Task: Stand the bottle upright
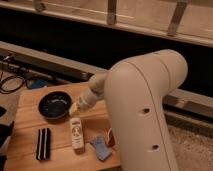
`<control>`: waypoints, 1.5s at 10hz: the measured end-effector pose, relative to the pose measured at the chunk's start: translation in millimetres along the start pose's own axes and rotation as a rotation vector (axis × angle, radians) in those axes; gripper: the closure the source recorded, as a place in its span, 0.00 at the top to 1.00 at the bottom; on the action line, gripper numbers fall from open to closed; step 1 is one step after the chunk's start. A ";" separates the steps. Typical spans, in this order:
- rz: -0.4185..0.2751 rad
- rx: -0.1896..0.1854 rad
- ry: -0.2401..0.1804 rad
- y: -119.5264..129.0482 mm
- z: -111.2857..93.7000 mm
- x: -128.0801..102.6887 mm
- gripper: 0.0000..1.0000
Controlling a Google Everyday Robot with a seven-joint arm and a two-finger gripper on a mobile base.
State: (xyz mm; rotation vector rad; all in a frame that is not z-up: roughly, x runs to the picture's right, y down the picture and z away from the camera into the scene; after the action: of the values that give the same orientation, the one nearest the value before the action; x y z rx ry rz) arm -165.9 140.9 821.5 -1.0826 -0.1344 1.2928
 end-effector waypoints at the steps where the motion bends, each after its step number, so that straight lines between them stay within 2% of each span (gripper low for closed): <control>1: -0.004 -0.015 -0.002 -2.0 3.3 1.9 0.19; 2: -0.007 -0.024 -0.005 -0.7 4.5 2.5 0.19; 4: -0.015 -0.026 -0.040 5.2 -4.2 2.1 0.19; 7: -0.071 0.001 -0.096 32.8 -31.7 -11.5 0.19; 11: -0.165 0.074 -0.178 61.0 -66.3 -42.0 0.19; 13: -0.197 0.088 -0.232 66.1 -83.4 -47.0 0.19; 15: -0.209 0.071 -0.252 67.2 -84.4 -41.6 0.19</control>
State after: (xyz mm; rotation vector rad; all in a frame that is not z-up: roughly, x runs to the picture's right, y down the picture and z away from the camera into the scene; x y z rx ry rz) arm -174.3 51.4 748.7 -0.8187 -0.3783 1.2309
